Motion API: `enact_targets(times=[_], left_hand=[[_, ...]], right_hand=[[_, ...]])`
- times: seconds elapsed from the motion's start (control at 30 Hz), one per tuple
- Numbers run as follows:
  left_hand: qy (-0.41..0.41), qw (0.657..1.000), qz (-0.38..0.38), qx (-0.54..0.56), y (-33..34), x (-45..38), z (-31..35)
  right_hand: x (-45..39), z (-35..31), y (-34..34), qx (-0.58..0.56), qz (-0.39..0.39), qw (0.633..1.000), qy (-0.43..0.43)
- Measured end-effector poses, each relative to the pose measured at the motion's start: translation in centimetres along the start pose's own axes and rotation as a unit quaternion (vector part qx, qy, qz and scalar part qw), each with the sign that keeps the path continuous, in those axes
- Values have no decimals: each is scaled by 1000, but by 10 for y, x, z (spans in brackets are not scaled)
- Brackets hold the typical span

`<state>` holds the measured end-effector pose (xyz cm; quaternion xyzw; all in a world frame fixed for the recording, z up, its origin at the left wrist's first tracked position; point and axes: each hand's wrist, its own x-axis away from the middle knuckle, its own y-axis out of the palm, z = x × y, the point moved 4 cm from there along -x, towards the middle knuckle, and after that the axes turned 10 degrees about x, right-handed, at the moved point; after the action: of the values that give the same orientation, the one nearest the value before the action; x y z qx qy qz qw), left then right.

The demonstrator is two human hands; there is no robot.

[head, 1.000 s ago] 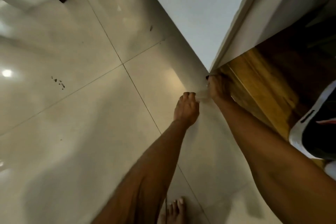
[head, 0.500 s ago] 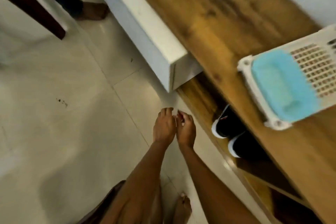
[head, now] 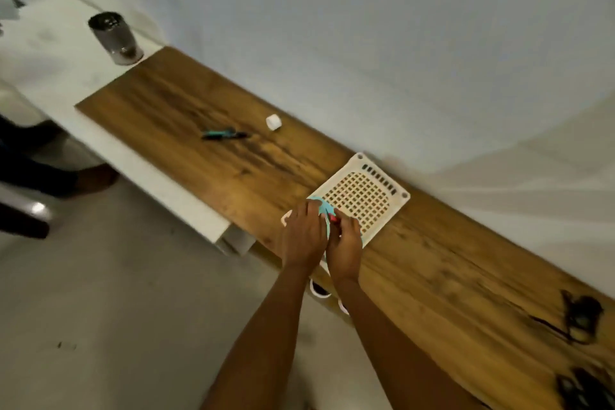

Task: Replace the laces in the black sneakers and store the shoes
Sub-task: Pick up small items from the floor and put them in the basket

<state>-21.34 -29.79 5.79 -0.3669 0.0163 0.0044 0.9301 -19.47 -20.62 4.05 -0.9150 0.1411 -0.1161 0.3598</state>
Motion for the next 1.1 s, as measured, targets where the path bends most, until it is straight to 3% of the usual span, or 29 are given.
enact_targets(times=[0.03, 0.13, 0.23, 0.37, 0.5, 0.6, 0.73, 0.93, 1.1], left_hand=[[7, 1000, -7, -2, 11, -16, 4], [-26, 999, -28, -21, 39, -48, -12], [-72, 994, -61, -53, 55, -76, -33], [-93, 985, -136, -45, 67, -93, -51], [-120, 978, -165, -33, 65, -89, -53], [-106, 976, -185, -37, 64, -84, -54], [-77, 975, -204, -46, 62, -84, -50], [124, 961, -227, -101, 62, -62, -16], [212, 923, -309, -92, 77, -2, 42]], right_hand=[[-21, 11, -4, 0, 43, 999, 16], [-76, 28, 1, 34, 36, 995, 86], [-112, 49, 19, 89, -27, 990, 110], [-126, 47, 43, 79, -76, 987, 114], [-127, 41, 53, 106, -112, 979, 132], [-127, 40, 58, 141, -155, 968, 140], [-121, 33, 55, 109, -160, 969, 153], [-74, 22, 13, 49, 30, 979, 193], [11, 58, -37, -2, 136, 935, 328]])
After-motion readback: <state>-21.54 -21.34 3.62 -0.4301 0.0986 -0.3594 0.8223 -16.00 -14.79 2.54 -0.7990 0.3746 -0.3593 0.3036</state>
